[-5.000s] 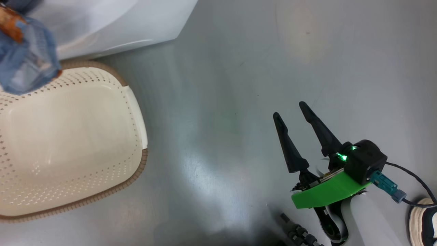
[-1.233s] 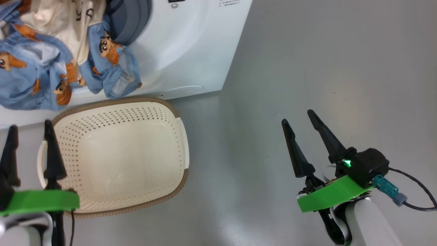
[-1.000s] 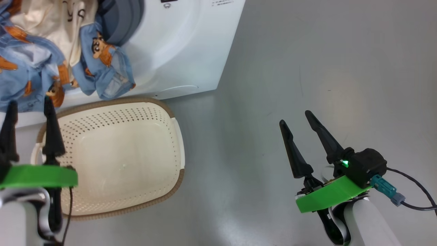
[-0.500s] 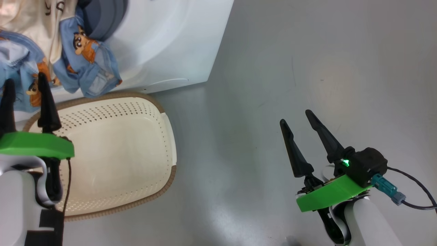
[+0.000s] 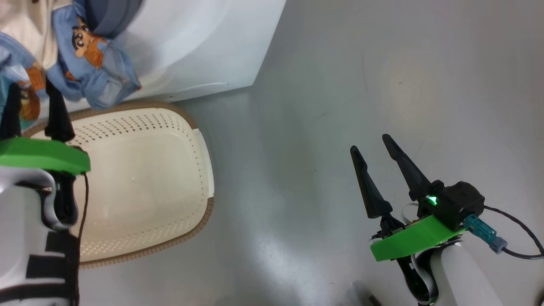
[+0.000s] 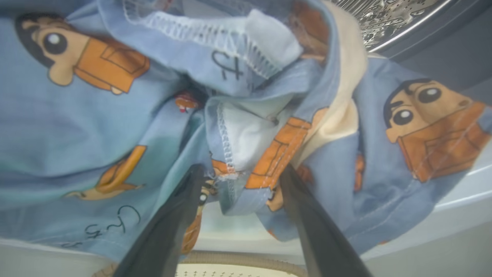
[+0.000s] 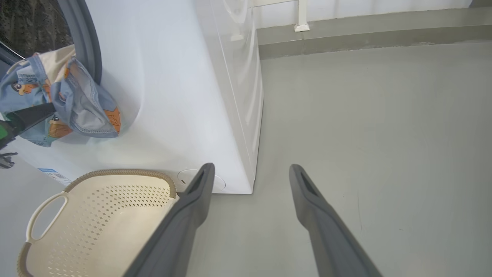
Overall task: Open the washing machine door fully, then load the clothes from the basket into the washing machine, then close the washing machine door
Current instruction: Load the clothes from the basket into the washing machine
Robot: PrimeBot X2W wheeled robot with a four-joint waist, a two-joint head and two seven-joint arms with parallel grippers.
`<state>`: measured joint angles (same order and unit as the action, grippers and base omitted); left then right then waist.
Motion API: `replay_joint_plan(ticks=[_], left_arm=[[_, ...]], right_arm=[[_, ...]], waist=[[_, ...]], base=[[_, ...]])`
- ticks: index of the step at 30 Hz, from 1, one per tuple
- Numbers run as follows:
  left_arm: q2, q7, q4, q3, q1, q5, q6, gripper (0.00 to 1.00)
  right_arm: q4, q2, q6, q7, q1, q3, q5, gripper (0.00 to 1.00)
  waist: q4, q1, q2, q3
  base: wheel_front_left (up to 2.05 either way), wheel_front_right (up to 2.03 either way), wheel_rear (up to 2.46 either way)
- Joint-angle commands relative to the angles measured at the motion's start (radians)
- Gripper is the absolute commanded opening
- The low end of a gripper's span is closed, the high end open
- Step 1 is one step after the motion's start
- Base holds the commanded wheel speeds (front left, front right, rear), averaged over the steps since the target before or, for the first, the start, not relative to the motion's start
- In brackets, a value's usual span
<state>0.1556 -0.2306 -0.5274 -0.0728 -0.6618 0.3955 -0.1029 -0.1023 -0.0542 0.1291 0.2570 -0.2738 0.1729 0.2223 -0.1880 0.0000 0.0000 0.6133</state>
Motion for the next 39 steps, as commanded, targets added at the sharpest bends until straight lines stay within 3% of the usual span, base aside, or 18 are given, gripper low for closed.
replay_joint_plan(ticks=[1, 7, 8, 9, 10, 11, 12, 31, 39], left_arm=[[0.041, -0.008, -0.002, -0.024, -0.024, 0.005, -0.003, 1.0], [0.064, -0.009, -0.089, -0.042, -0.114, 0.036, -0.007, 1.0], [0.063, -0.01, -0.098, -0.043, -0.125, 0.042, -0.008, 0.83], [0.063, -0.011, -0.107, -0.042, -0.136, 0.048, -0.01, 0.45], [0.063, -0.011, -0.107, -0.042, -0.136, 0.048, -0.01, 0.45], [0.066, -0.014, -0.109, -0.04, -0.147, 0.048, -0.012, 0.29], [0.066, -0.017, -0.111, -0.041, -0.156, 0.052, -0.013, 0.0], [0.052, -0.031, 0.073, -0.034, -0.11, -0.035, -0.006, 0.0], [0.1, 0.01, 0.038, -0.007, -0.201, -0.067, 0.003, 0.0]], right_arm=[[0.023, 0.004, 0.002, 0.005, -0.002, 0.016, -0.002, 1.0], [0.02, 0.004, 0.002, 0.005, -0.008, 0.022, 0.002, 1.0], [0.02, 0.004, 0.002, 0.005, -0.009, 0.021, 0.003, 1.0], [0.02, 0.004, 0.002, 0.005, -0.009, 0.021, 0.004, 1.0], [0.02, 0.004, 0.002, 0.005, -0.009, 0.021, 0.004, 1.0], [0.019, 0.004, 0.002, 0.005, -0.009, 0.021, 0.004, 1.0], [0.019, 0.004, 0.002, 0.005, -0.009, 0.021, 0.004, 1.0], [0.002, 0.004, 0.002, 0.005, 0.002, 0.006, 0.013, 1.0], [-0.001, 0.004, 0.002, 0.005, 0.006, 0.021, 0.025, 1.0]], waist=[[-0.002, 0.0, 0.0, 0.013], [-0.001, 0.0, 0.0, 0.029], [-0.001, 0.0, 0.0, 0.03], [0.0, 0.0, 0.0, 0.03], [0.0, 0.0, 0.0, 0.03], [0.002, 0.0, 0.0, 0.029], [0.004, 0.0, 0.0, 0.029], [0.054, 0.0, 0.0, -0.037], [0.03, 0.0, 0.0, -0.049]], base=[[0.0, 0.0, 0.0], [0.0, 0.0, 0.0], [0.0, 0.0, 0.0], [0.0, 0.0, 0.0], [0.0, 0.0, 0.0], [0.0, 0.0, 0.0], [0.0, 0.0, 0.0], [0.0, 0.0, 0.0], [0.0, 0.0, 0.0]])
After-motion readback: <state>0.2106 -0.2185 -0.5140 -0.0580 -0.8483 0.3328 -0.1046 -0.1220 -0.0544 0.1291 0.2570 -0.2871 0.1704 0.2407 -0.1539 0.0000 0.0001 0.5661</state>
